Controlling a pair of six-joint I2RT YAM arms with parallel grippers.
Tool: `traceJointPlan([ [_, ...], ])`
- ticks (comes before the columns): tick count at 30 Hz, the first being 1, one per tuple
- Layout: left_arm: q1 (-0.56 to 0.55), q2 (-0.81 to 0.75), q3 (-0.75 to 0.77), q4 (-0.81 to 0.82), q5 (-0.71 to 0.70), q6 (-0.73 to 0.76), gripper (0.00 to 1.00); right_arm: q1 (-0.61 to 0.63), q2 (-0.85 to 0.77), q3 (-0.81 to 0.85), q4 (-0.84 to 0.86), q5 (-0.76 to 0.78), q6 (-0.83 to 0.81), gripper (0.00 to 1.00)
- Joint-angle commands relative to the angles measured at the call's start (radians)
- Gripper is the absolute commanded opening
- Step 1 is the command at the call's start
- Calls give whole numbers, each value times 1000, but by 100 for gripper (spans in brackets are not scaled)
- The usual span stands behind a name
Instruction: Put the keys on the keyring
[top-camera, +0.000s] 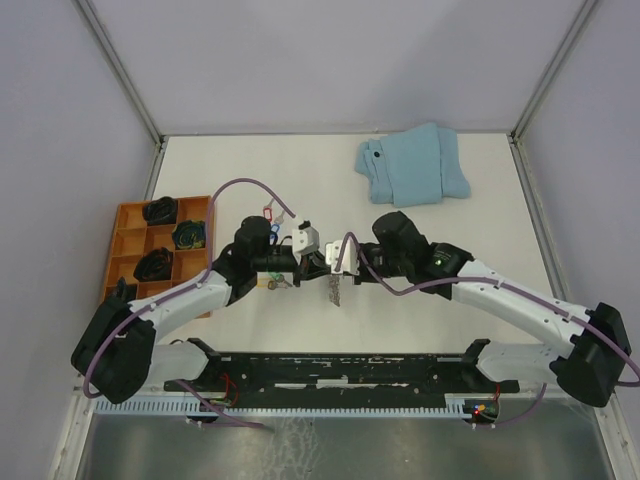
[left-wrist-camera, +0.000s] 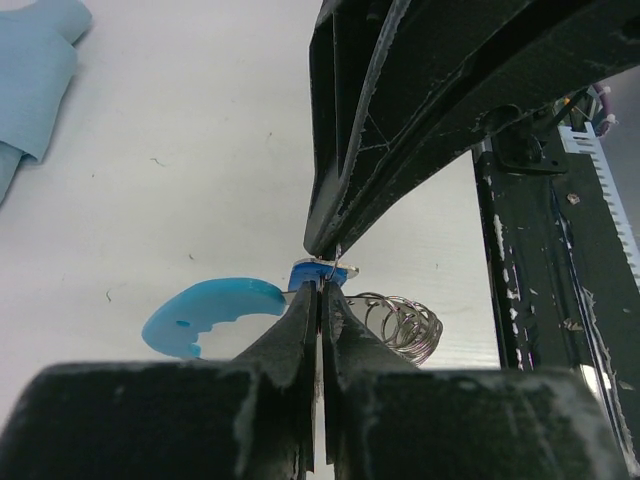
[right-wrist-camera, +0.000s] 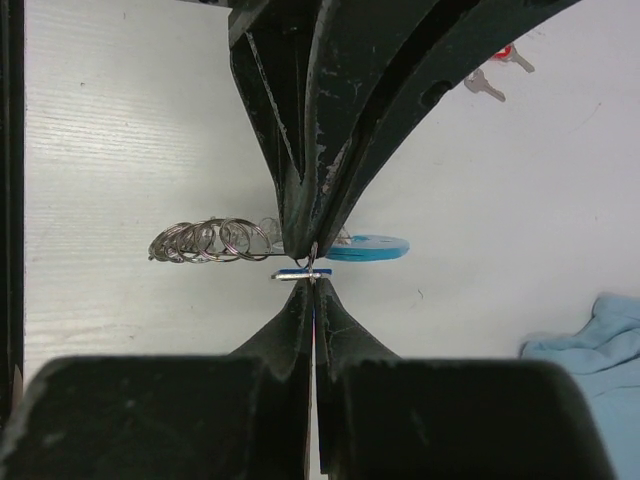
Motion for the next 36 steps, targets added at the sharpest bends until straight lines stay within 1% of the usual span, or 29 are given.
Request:
traceJointPlan([
  [1,8,-37,8,26,-14,12,3,-2,-81,-20,40,61,12,1],
  [5,16,-51,-13,98,-28,-62,3,-2,-91,-51,54,62,28,1],
  [15,16,-61,-22,180,-62,-173,3,1,-49,-64,90,12,53,1],
  [24,15,-48,-56,321,-84,-269,3,7,-29,-88,158,30,64,1],
  [29,15,-42,-63,355,-97,-297,3,19,-13,-89,195,39,70,1],
  [36,15,-36,-75,370,-129,-307,3,28,17,-73,199,39,73,1],
])
